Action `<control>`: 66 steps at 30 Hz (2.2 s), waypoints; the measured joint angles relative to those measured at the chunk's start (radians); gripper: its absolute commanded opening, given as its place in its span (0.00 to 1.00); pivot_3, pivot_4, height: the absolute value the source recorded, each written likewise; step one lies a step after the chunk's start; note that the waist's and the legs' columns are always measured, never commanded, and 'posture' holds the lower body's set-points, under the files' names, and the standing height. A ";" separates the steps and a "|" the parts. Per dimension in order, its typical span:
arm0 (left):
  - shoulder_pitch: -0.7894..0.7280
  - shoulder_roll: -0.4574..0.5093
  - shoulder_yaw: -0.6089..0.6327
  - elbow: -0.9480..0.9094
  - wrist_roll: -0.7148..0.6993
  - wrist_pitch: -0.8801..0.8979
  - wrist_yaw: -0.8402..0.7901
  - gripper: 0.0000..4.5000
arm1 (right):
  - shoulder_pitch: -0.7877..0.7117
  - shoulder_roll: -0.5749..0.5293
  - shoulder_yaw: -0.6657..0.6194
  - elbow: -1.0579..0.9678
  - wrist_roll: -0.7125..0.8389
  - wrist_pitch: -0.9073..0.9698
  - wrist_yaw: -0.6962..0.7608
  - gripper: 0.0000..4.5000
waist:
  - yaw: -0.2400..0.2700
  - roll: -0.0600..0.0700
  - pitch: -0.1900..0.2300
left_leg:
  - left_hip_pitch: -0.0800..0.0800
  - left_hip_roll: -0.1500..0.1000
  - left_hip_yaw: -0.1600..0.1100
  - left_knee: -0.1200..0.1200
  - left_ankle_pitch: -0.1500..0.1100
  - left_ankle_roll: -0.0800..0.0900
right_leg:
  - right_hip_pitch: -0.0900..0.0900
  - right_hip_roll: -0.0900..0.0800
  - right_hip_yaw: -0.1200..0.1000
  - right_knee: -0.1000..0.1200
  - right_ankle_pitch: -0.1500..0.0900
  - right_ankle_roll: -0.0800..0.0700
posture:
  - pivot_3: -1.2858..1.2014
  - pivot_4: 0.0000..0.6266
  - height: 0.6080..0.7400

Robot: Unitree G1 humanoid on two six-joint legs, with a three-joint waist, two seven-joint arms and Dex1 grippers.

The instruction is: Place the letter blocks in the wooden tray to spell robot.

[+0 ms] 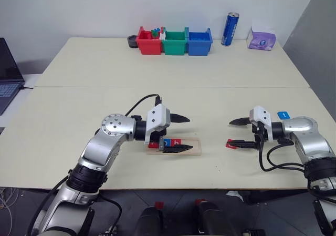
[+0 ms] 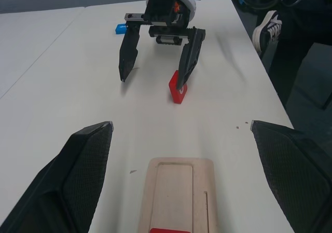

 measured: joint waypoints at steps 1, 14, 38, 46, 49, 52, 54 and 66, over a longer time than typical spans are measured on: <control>-0.001 -0.002 0.000 0.001 0.000 0.000 0.000 1.00 | 0.000 0.000 -0.001 0.000 0.000 0.003 -0.005 0.99 | 0.000 0.000 0.000 | 0.000 0.000 0.000 0.000 0.000 0.000 | 0.000 0.000 0.000 0.000 0.000 0.000 | 0.52 0.24 1.00; -0.015 -0.017 0.000 0.006 0.001 -0.001 -0.001 1.00 | 0.000 -0.015 -0.038 -0.017 0.001 0.025 -0.015 0.99 | 0.000 0.000 0.000 | 0.000 0.000 0.000 0.000 0.000 0.000 | 0.000 0.000 0.000 0.000 0.000 0.000 | 0.52 0.24 1.00; -0.015 -0.016 -0.001 0.004 -0.003 0.002 -0.031 1.00 | 0.177 0.014 -0.037 -0.131 0.028 0.044 -0.128 0.99 | 0.001 0.000 0.000 | 0.000 0.000 0.001 0.000 0.000 0.000 | 0.000 0.000 0.000 0.000 0.000 0.000 | 0.52 0.24 1.00; -0.004 -0.006 -0.001 -0.025 -0.046 0.026 -0.074 1.00 | 0.181 0.014 -0.039 -0.125 0.030 0.039 -0.127 0.50 | 0.001 0.000 0.000 | 0.000 0.000 0.001 0.000 0.000 0.000 | 0.000 0.000 0.000 0.000 0.000 0.000 | 0.52 0.24 1.00; -0.001 0.000 -0.001 -0.038 -0.066 0.033 -0.088 1.00 | 0.183 0.014 -0.039 -0.125 0.031 0.039 -0.126 0.32 | 0.001 0.000 0.000 | 0.000 0.000 0.001 0.000 0.000 0.000 | 0.000 0.000 0.000 0.000 0.000 0.000 | 0.52 0.24 1.00; -0.001 0.003 -0.001 -0.038 -0.074 0.043 -0.088 1.00 | 0.183 0.013 -0.039 -0.125 0.032 0.039 -0.124 0.32 | 0.001 0.000 0.000 | 0.000 0.000 0.001 0.000 0.000 0.000 | 0.000 0.000 0.000 0.000 0.000 0.000 | 0.52 0.24 1.00; -0.001 0.003 -0.001 -0.038 -0.079 0.045 -0.088 1.00 | 0.183 0.011 -0.039 -0.129 0.033 0.046 -0.123 0.32 | 0.001 0.000 0.000 | 0.000 0.000 0.001 0.000 0.000 0.000 | 0.000 0.000 0.000 0.000 0.000 0.000 | 0.52 0.24 1.00; 0.083 0.206 0.166 0.038 -0.093 0.019 -0.134 1.00 | 0.129 0.169 0.035 -0.489 0.123 0.335 -0.225 0.32 | -0.013 0.000 0.000 | 0.001 0.003 -0.002 -0.002 0.000 0.000 | -0.001 0.003 -0.001 0.001 -0.001 -0.001 | 0.52 0.24 1.00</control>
